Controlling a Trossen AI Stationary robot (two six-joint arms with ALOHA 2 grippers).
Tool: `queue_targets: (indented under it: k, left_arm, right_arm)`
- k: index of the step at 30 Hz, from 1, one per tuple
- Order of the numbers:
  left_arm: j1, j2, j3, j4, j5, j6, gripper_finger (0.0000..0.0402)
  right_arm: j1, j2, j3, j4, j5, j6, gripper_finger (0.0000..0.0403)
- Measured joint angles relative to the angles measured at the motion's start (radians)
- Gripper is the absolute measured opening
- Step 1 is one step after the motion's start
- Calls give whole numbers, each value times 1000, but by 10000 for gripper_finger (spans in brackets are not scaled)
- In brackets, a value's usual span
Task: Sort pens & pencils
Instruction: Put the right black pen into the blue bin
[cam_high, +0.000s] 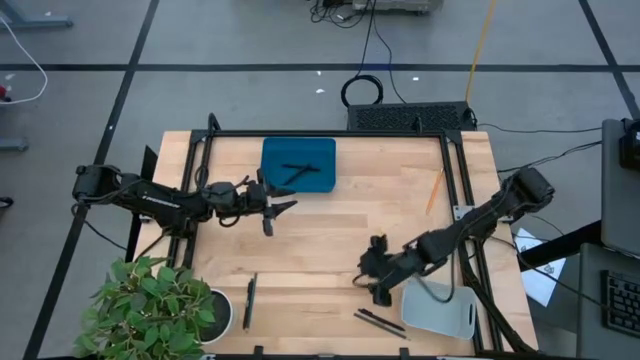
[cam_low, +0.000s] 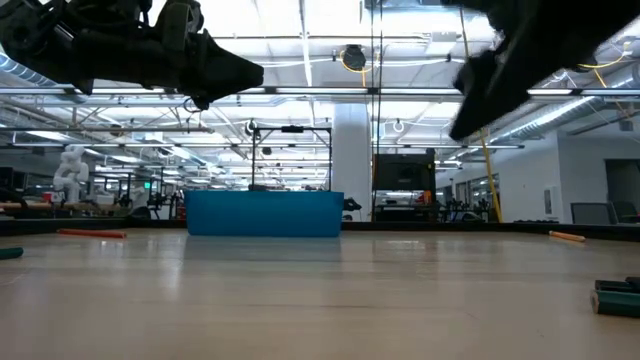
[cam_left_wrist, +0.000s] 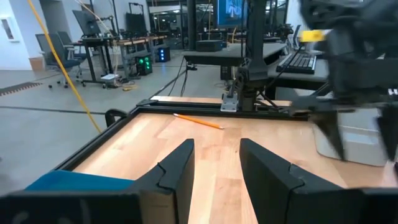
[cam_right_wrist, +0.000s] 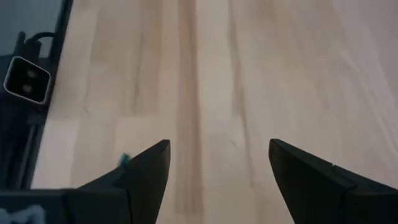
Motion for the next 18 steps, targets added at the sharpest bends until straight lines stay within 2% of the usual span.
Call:
queue_targets:
  k: [4, 7, 13, 18]
  left_arm:
    - [0, 0, 0, -6, 0, -6, 131]
    - [0, 0, 0, -17, 0, -15, 131]
    - [0, 0, 0, -29, -1, -21, 131]
    - [0, 0, 0, -29, -1, -21, 132]
  right_arm:
    - [48, 117, 178, -196, -3, -29, 263]
    - [77, 178, 255, -326, -5, 23, 263]
    - [92, 256, 271, -331, -137, 190, 263]
    - [101, 314, 271, -326, -188, 234, 263]
